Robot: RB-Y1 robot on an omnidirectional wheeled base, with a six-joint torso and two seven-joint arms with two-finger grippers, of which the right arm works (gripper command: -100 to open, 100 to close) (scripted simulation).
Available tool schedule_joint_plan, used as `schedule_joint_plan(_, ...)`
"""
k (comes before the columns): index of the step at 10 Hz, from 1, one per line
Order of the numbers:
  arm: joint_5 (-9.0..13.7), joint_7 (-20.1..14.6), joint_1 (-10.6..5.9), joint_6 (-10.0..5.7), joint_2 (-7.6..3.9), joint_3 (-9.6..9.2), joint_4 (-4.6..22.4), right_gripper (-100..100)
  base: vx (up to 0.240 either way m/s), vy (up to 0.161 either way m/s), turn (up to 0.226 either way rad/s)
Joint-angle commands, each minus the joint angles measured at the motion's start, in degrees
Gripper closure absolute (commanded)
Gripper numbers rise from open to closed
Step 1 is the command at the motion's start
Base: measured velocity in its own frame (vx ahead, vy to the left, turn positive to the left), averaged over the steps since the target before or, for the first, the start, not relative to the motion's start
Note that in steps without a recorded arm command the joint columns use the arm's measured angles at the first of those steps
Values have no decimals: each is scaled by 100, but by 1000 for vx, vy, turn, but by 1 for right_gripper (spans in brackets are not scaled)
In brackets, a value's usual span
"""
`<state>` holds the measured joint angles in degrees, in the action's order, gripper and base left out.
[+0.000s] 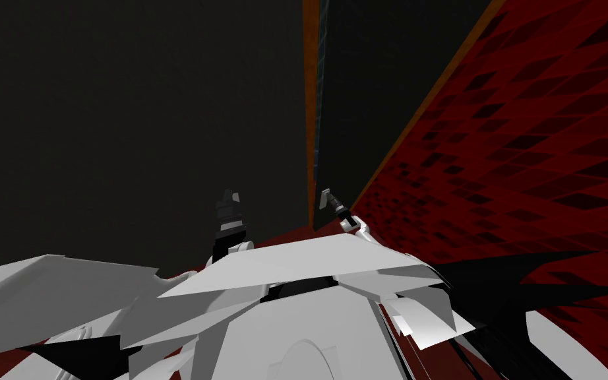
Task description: Pull the door open
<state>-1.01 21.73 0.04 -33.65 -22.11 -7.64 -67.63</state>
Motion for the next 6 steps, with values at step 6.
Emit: schedule_joint_plan(6,999,-985,-30,77,146,-257,-168,100,-81,-72,88)
